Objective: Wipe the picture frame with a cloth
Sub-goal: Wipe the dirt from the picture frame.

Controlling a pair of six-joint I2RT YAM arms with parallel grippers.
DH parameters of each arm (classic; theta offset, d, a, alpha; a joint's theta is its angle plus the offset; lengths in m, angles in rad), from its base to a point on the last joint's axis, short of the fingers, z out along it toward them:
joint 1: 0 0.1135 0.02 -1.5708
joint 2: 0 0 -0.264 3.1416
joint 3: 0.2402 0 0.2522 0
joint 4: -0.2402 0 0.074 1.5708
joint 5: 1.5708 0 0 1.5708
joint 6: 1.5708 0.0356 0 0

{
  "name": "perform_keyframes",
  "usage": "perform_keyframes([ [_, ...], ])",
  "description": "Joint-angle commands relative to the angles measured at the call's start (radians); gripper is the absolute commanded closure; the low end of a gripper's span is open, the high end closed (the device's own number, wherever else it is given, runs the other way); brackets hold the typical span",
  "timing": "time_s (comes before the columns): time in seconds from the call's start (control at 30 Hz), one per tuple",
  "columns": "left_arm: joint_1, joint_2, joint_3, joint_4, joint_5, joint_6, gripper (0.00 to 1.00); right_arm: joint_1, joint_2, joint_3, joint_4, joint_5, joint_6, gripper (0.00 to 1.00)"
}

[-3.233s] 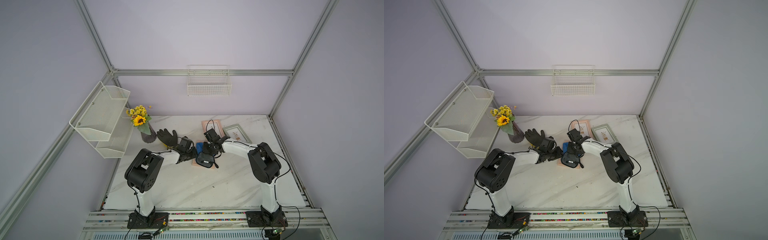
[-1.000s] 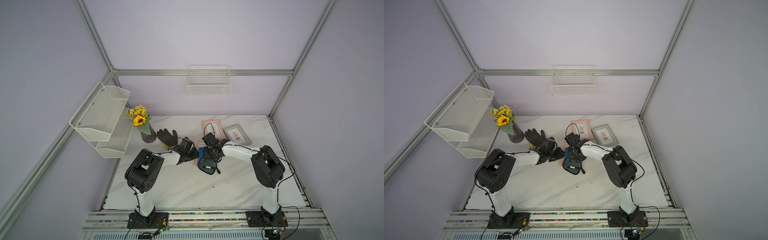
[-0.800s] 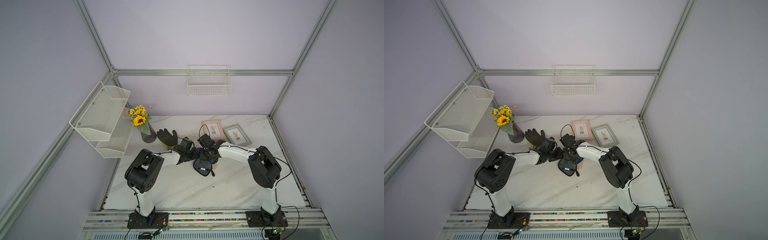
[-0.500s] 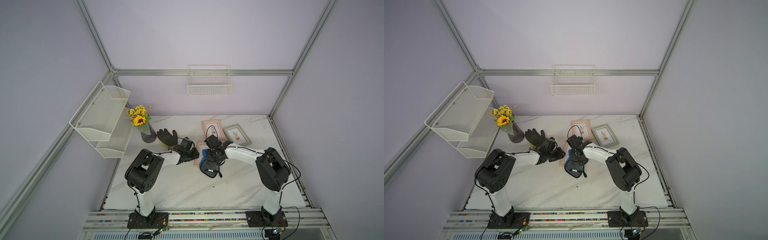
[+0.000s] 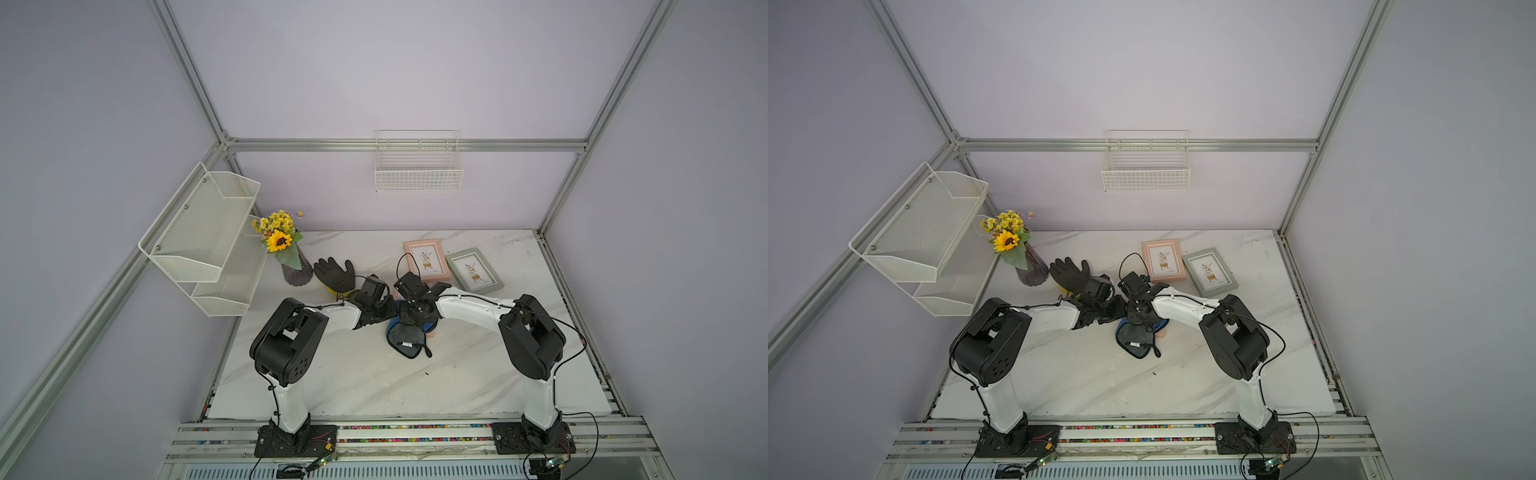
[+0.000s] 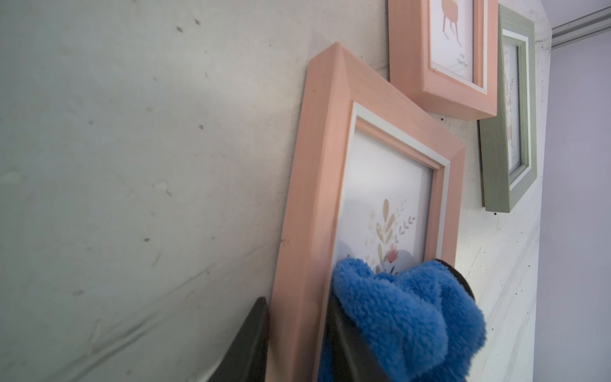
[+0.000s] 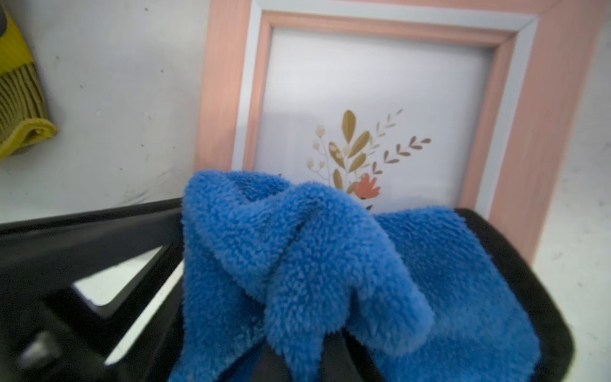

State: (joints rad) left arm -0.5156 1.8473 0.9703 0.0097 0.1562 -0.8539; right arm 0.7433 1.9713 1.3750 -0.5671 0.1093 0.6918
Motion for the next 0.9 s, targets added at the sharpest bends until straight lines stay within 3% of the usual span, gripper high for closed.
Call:
perform_keyframes([
  [0.0,-0.001,0.024,-0.036,-0.150,-0.028,-0.003,0.68,-0.032,-0.064,-0.089,-0.066,0.064,0.002,0.95],
  [0.1,-0.001,0.030,-0.032,-0.149,-0.028,-0.002,0.68,-0.039,-0.104,-0.138,-0.087,0.098,0.003,0.95],
  [0.2,-0.001,0.033,-0.031,-0.145,-0.026,-0.004,0.68,-0.027,-0.105,-0.147,-0.042,0.036,0.004,0.95],
  [0.47,-0.001,0.020,-0.038,-0.155,-0.029,-0.002,0.68,0.051,0.018,0.028,0.006,-0.067,0.023,0.95],
  [0.67,-0.001,0.022,-0.041,-0.155,-0.034,-0.004,0.68,0.028,-0.035,-0.063,-0.055,0.059,0.023,0.95],
  [0.87,-0.001,0.033,-0.028,-0.154,-0.033,-0.002,0.68,-0.019,-0.134,-0.187,-0.063,0.097,0.023,0.95],
])
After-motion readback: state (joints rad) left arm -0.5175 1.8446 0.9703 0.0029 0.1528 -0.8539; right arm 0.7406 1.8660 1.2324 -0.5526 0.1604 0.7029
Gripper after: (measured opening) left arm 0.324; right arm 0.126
